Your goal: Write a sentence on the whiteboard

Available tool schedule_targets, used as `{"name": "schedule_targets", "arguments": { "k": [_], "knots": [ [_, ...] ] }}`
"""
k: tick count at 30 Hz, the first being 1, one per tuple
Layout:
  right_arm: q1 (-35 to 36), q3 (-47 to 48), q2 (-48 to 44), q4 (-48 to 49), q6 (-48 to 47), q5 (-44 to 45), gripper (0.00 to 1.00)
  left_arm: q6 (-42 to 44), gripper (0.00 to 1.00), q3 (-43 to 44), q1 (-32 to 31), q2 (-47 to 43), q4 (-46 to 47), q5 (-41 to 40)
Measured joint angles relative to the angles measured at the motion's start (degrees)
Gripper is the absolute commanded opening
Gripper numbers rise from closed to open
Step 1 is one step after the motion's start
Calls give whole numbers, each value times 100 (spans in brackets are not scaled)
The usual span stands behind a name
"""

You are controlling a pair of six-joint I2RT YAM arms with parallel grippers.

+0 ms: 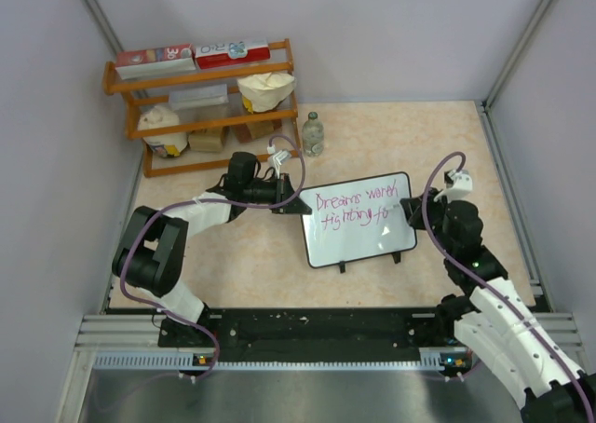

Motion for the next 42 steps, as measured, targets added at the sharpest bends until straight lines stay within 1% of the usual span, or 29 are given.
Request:
{"name": "schedule_targets", "arguments": {
  "k": [4, 7, 16, 42],
  "knots": [
    [0, 0, -293, -105, -2, 61, 0, 2, 0, 0, 0, 0, 0, 0],
    [0, 0, -348, -114, -11, 160, 0, 2, 0, 0, 0, 0, 0, 0],
    [0, 0, 24, -90, -48, 321, 0, -4, 0, 0, 0, 0, -2, 0],
    [0, -4, 2, -76, -44, 507, 0, -2, 0, 0, 0, 0, -2, 0]
  ]
}}
